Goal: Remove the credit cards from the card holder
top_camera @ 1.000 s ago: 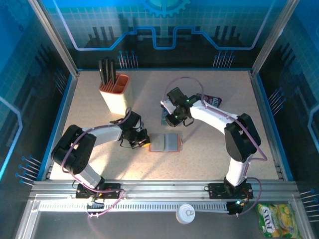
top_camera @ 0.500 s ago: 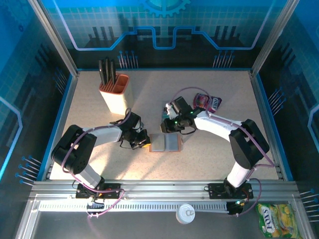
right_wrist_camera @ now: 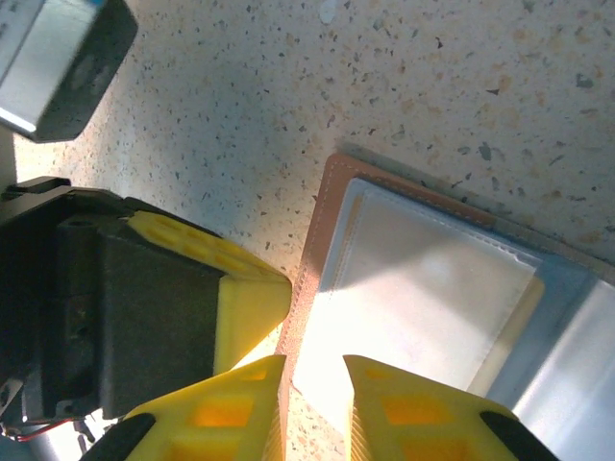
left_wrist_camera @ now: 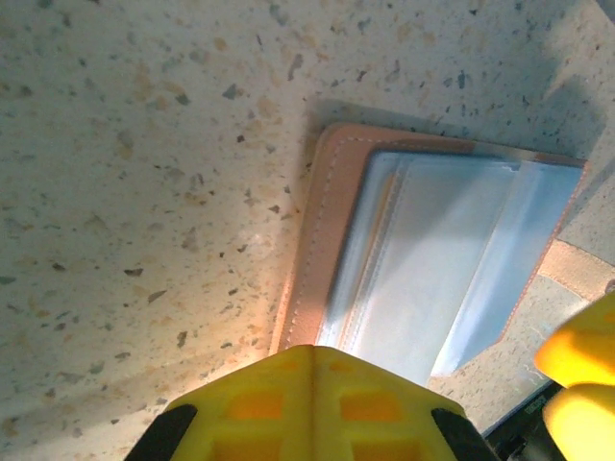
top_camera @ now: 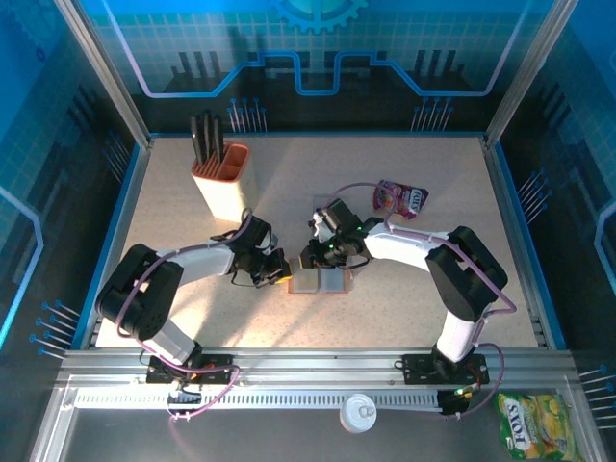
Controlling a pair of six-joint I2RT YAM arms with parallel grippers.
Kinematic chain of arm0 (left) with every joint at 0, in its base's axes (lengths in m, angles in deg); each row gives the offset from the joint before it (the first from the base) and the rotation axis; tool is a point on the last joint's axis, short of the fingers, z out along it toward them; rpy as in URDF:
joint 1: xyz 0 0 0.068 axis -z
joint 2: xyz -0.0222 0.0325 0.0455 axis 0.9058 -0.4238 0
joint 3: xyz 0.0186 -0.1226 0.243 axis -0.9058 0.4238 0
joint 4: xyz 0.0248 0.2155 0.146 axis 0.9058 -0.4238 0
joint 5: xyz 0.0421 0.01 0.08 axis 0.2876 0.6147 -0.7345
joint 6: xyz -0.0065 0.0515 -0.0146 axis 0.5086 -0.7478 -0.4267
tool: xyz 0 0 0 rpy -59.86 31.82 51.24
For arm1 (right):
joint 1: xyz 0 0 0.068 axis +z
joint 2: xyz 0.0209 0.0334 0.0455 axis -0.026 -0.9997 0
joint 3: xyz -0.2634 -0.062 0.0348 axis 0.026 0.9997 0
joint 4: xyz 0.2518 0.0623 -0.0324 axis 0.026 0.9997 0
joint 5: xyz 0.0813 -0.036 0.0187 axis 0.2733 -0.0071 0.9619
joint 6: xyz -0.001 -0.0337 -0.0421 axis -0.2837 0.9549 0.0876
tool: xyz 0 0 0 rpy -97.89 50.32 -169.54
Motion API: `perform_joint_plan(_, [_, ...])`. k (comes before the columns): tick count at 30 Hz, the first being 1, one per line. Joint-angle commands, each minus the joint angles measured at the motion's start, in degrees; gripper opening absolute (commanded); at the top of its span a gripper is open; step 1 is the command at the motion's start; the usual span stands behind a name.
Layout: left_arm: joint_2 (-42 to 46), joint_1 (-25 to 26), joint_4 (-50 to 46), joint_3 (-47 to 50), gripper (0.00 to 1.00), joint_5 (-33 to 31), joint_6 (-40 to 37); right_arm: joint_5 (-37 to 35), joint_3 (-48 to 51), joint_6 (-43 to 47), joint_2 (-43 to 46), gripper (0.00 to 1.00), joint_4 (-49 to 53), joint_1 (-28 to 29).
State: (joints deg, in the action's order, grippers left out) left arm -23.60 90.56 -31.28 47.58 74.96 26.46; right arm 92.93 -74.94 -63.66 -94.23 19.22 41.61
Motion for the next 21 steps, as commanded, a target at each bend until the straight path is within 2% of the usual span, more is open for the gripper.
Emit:
perform_joint_plan(1, [1.3, 0.5, 0.3, 0.8, 0.04, 1.6, 1.2, 1.7, -2.1, -1.3, -1.6, 0.23, 1.2, 0.5])
perform_joint_plan(7, [0.2, 0.7, 1.3, 0.9, 0.04, 2.6, 1.3, 2.1, -2.4, -1.9, -2.6, 0.23, 2.1, 0.5])
perform_joint_plan(21, [-3.4, 0.7, 2.0, 1.3, 0.04, 2.0, 0.9, 2.7, -3.1, -2.7, -4.3, 0.34, 3.1, 0.6])
